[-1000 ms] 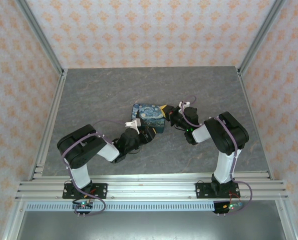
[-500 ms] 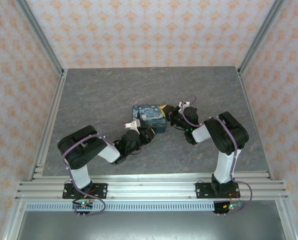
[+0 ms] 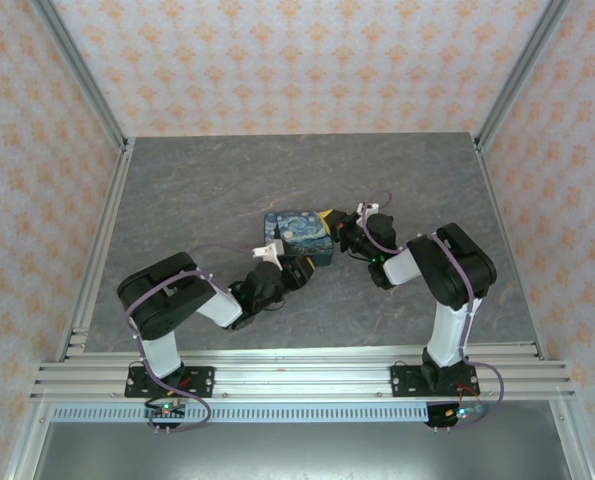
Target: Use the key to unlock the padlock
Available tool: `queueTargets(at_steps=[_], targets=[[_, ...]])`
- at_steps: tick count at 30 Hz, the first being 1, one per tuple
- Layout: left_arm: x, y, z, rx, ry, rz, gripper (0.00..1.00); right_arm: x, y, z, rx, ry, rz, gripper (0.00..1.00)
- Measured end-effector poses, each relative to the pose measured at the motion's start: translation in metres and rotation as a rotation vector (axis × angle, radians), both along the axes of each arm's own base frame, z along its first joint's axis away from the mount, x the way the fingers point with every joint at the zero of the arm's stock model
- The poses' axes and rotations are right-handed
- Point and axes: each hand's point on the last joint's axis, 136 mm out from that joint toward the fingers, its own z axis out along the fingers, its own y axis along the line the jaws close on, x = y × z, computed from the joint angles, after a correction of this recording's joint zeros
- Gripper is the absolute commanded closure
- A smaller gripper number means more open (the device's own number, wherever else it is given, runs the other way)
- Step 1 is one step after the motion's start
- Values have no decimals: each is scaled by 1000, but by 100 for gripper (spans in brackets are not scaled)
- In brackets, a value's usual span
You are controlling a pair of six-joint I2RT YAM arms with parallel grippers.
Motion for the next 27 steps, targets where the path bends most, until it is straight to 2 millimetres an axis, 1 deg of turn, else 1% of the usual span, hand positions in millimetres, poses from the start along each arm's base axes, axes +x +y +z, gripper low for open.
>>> queueTargets(at_steps=[3,7,11,17,27], targets=[[-2,-4,-3,-1,7,-1,63,0,0,0,0,0,0,100],[-2,-3,-7,-6,19,28,63,0,0,0,0,0,0,100],[-2,-2,-12,-8,30,58,59,0,0,0,1,-3,1,100],[-4,-4,-13,-15,29,85,59,1,1,0,4,-7,1,100],[0,-3,-15,-20,33,130,66,1,1,0,5,-10,0,100]])
